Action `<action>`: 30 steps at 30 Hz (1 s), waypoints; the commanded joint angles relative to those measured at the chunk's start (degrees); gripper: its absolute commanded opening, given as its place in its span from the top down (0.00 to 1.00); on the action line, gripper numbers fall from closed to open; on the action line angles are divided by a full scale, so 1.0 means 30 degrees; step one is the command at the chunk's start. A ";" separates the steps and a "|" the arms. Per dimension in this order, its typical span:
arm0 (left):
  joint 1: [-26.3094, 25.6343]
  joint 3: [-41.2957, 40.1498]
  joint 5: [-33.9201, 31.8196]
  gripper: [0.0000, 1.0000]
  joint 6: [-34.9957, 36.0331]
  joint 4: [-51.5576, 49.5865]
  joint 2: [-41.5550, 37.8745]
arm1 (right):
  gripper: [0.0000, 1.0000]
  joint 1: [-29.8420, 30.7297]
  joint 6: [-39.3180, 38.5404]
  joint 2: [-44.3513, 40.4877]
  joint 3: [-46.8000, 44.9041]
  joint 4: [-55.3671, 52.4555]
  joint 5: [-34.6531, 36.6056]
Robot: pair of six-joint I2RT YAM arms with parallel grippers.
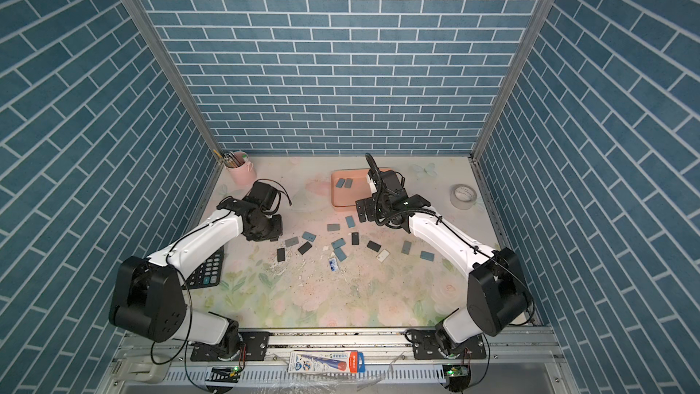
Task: Put the eraser in the storage box
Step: Pick up the eraser from the center of the board, then place the eraser at the center of the board.
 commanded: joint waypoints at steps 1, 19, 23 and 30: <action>-0.0983 0.3571 -0.0256 0.73 0.0813 -0.1502 0.1338 | 0.01 -0.0765 0.1084 -0.0643 0.0739 -0.1212 -0.0149; -0.4056 2.1540 0.2073 0.73 0.1529 -0.2235 1.5686 | 0.02 -0.4615 0.1876 0.0097 0.2731 -0.3258 -0.1615; -0.4175 2.4474 0.2082 0.73 0.1329 -0.2495 1.8642 | 0.02 -0.4924 0.1876 0.0297 0.2676 -0.3244 -0.1615; -0.4132 2.4792 0.0717 0.73 0.1755 -0.1981 2.0318 | 0.02 -0.5049 0.1999 0.0653 0.2259 -0.3026 -0.2387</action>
